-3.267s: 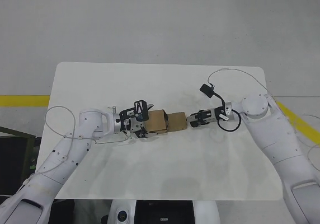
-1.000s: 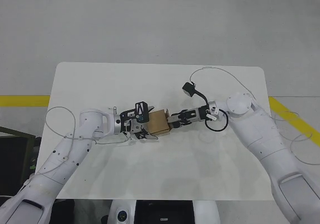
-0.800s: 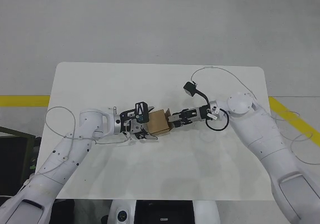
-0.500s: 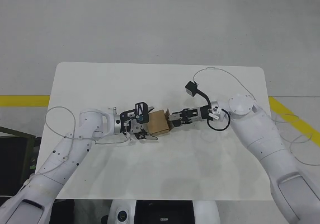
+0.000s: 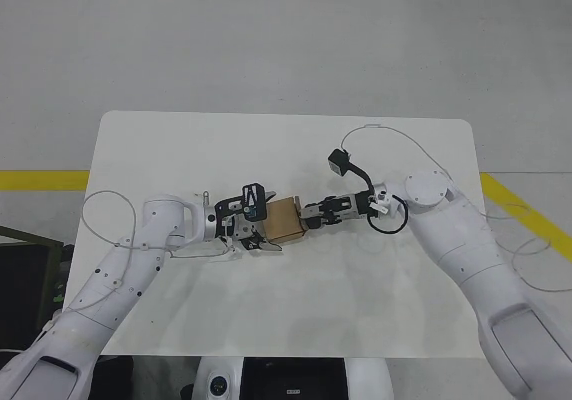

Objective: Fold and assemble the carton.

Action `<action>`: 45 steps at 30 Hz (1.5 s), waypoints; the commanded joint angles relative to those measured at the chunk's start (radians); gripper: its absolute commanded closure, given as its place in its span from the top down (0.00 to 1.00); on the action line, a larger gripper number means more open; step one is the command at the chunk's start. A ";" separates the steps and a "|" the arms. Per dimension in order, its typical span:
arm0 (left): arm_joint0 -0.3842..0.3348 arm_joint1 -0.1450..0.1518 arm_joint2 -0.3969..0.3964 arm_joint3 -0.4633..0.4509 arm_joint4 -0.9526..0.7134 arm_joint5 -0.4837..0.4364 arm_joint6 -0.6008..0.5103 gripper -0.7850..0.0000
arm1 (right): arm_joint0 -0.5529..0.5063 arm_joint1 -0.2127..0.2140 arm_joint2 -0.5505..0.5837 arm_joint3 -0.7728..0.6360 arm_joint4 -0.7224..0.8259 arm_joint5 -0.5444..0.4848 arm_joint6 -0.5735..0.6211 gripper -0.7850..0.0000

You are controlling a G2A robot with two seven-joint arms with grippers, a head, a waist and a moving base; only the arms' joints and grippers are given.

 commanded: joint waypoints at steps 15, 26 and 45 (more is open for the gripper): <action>0.000 -0.001 0.000 0.000 0.000 -0.005 -0.003 1.00 | 0.018 0.012 0.013 -0.014 -0.108 0.032 -0.017 0.19; 0.002 -0.001 -0.002 -0.004 0.000 -0.006 -0.005 1.00 | 0.008 0.015 0.012 -0.079 -0.141 0.065 -0.027 0.17; 0.004 -0.002 -0.005 -0.005 0.000 -0.005 -0.004 1.00 | 0.007 0.006 -0.003 -0.121 -0.158 0.074 -0.029 0.12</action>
